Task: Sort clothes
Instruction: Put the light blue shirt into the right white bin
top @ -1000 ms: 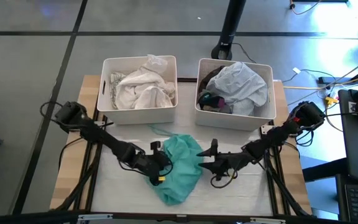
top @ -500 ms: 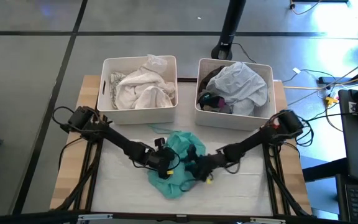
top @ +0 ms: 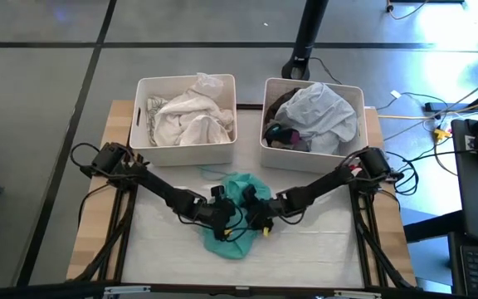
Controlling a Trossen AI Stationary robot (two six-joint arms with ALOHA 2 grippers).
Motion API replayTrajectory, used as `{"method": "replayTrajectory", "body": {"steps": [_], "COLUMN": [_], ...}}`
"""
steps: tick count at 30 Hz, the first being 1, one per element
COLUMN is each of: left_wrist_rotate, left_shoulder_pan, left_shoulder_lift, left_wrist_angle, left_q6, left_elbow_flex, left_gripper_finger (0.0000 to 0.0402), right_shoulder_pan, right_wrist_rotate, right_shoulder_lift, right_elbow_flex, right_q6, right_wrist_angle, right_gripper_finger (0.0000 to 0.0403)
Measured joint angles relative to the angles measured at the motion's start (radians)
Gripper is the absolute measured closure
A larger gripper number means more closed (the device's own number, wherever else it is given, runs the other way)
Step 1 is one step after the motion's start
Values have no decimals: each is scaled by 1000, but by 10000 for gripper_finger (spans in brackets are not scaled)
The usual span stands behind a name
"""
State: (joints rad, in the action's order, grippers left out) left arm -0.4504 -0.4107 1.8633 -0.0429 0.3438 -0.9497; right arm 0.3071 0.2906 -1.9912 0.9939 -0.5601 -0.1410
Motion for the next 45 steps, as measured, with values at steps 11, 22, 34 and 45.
{"method": "replayTrajectory", "body": {"steps": [11, 22, 34, 45], "left_wrist_rotate": [9, 69, -141, -167], "left_shoulder_pan": [12, 22, -101, -120], "left_shoulder_lift": [0, -100, -298, -294], "left_wrist_angle": [-20, 206, 325, 320], "left_q6": [95, 156, 171, 191], "left_elbow_flex": [0, -27, -24, 8], "left_gripper_finger": [327, 235, 233, 233], "right_shoulder_pan": [7, 102, 169, 170], "right_wrist_rotate": [24, 227, 440, 699], "right_shoulder_lift": [-5, 125, 428, 802], "right_elbow_flex": [-3, -10, -9, -7], "right_q6": [-78, -203, -304, -565], "right_wrist_angle": [-5, 52, 205, 192], "right_gripper_finger": [364, 382, 382, 382]}}
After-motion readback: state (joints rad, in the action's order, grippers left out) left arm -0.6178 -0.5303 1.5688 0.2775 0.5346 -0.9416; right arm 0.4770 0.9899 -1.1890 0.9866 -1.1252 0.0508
